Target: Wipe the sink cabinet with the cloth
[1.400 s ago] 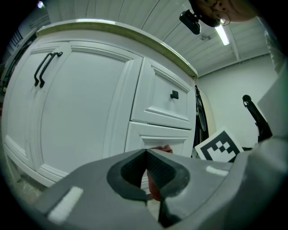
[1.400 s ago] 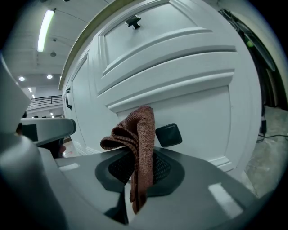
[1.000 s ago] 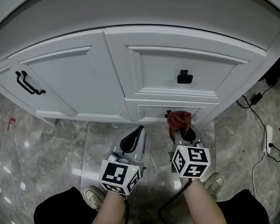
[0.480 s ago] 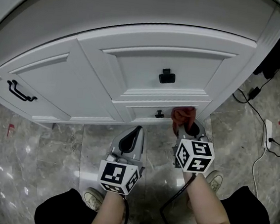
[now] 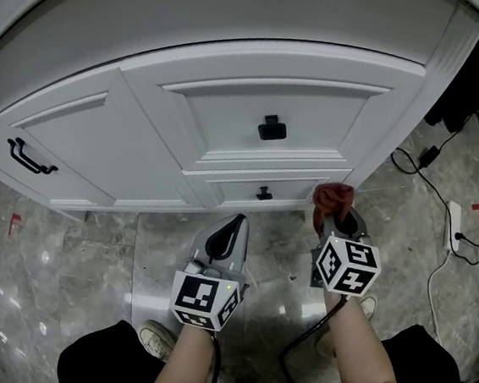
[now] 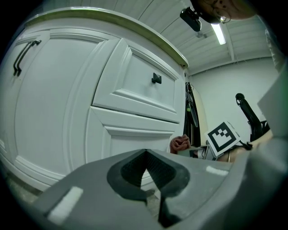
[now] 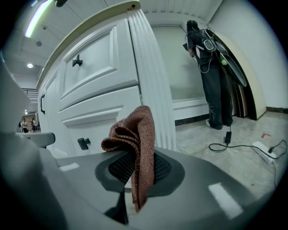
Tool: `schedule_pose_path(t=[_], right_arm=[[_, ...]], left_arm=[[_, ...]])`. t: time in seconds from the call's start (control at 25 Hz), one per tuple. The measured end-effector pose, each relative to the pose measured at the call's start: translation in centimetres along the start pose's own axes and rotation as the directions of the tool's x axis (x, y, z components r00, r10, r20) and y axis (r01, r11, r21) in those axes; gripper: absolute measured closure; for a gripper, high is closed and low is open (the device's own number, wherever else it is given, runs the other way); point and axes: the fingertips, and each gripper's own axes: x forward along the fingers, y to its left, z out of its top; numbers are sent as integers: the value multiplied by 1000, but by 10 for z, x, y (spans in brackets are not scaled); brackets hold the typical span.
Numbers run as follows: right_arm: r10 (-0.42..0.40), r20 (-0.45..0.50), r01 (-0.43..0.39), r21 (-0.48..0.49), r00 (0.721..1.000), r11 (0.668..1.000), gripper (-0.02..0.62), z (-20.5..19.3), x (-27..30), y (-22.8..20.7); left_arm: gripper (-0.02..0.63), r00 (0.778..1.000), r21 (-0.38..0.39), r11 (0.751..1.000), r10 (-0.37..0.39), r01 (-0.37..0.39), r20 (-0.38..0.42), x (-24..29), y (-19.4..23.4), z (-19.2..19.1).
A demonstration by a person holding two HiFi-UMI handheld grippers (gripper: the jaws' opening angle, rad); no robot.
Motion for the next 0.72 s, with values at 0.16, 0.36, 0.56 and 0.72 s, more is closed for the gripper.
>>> schedule_pose_path(t=[0.16, 0.36, 0.56, 0.72], right_arm=[[17, -2, -17, -12, 1000, 1000, 515, -6, -3, 10], [112, -58, -113, -27, 992, 993, 514, -39, 4, 62], [201, -116, -205, -23, 973, 979, 515, -71, 15, 127], [287, -139, -295, -37, 948, 955, 514, -84, 28, 181]], left_arm=[[605, 1000, -3, 1000, 14, -14, 2, -6, 8, 0], [605, 999, -8, 999, 37, -37, 3, -17, 24, -3], [605, 997, -21, 997, 72, -72, 6, -33, 48, -6], [605, 993, -52, 992, 114, -114, 8, -48, 72, -9]])
